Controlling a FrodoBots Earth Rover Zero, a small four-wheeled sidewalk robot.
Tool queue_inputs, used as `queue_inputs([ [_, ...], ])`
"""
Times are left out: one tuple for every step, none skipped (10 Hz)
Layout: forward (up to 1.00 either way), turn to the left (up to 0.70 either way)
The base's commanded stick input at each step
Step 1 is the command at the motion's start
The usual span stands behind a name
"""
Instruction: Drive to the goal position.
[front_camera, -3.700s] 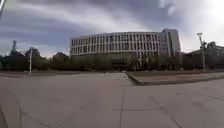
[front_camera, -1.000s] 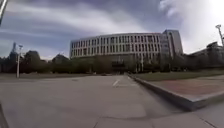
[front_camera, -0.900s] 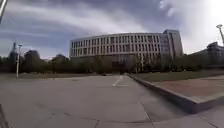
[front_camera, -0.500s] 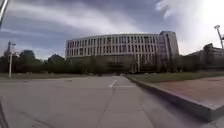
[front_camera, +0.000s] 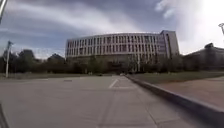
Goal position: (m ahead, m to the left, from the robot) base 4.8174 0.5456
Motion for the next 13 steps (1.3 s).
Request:
queue_inputs([
  [1.0, 0.0],
  [1.0, -0.07],
  [1.0, -0.29],
  [1.0, -0.37],
  [1.0, -0.17],
  [1.0, 0.0],
  [1.0, 0.0],
  [1.0, 0.0],
  [1.0, 0.0],
  [1.0, 0.0],
  [1.0, 0.0],
  [1.0, 0.0],
  [1.0, 0.0],
])
